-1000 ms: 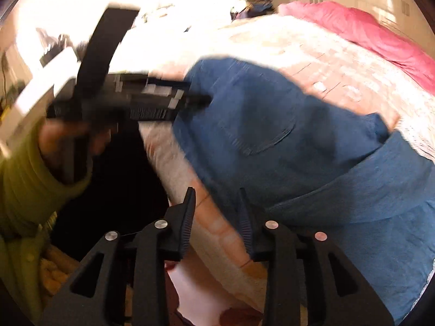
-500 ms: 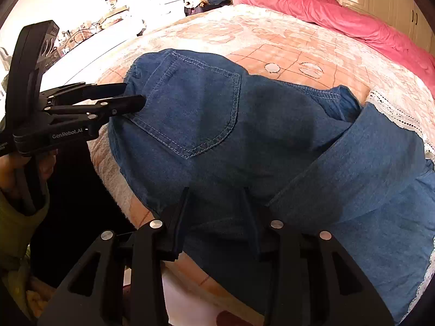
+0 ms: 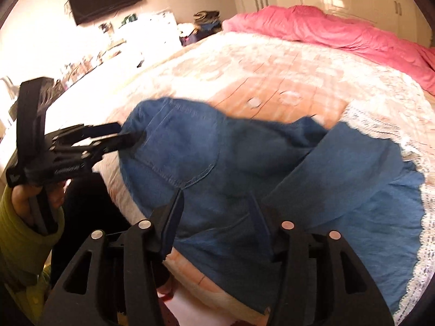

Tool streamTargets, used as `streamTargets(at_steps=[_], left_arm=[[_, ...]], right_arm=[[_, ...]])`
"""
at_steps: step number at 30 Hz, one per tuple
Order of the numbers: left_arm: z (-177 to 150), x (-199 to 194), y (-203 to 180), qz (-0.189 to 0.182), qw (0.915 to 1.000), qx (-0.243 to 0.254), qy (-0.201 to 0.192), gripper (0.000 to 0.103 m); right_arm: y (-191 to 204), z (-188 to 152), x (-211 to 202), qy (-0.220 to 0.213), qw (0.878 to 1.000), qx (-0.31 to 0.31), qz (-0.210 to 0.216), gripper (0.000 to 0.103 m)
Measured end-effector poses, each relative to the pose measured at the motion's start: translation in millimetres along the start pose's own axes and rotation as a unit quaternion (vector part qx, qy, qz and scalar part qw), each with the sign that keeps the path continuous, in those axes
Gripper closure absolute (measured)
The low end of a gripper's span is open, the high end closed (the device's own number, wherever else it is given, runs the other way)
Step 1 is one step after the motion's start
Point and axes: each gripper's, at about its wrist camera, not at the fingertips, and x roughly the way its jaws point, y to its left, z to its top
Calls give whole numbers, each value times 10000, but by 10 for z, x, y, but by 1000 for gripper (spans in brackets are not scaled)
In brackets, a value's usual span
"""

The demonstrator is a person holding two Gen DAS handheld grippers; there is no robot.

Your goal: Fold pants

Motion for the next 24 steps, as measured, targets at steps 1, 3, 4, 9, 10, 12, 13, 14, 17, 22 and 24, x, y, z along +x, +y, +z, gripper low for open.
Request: streamTargets(at_steps=[1,3,4,9,10,12,13,14,17,22,24], left_arm=[[14,-31,-25,-21,10000,14,-26,52],[46,-93,-81,-77,9999,47,-87,50],[58,-114,-110,-110,9999,68,-106,50],[97,-147,-296,-451,9988,129,-103,48],[96,-128,-341,-567,9983,129,-59,48],[88,-61,-469,-826,9964,189,44,48],[83,-28,-527,-908,9956,228,94,48],[82,10,-581,-1003,9945,256,142,48],[77,135,-726,-1391,9894,226,351,48],[84,332,-980,-1812,9812,295,589,48],[100,420,-1076,-1977,9774,337,663,48]], right_arm=[[-24,17,-33,-41,10000,42,-32,53],[-97,14,-121,-152,9997,155,-126,52],[-140,19,-147,-190,9994,215,-173,51],[-413,53,-342,-463,9959,595,-498,51],[-472,71,-376,-514,9948,682,-548,51],[-588,77,-433,-588,9925,851,-644,51],[-641,77,-453,-618,9915,920,-674,51],[-694,77,-474,-634,9906,991,-704,51],[-800,69,-501,-677,9880,1130,-807,51],[-885,53,-491,-634,9860,1246,-913,51],[-900,52,-488,-627,9859,1232,-947,41]])
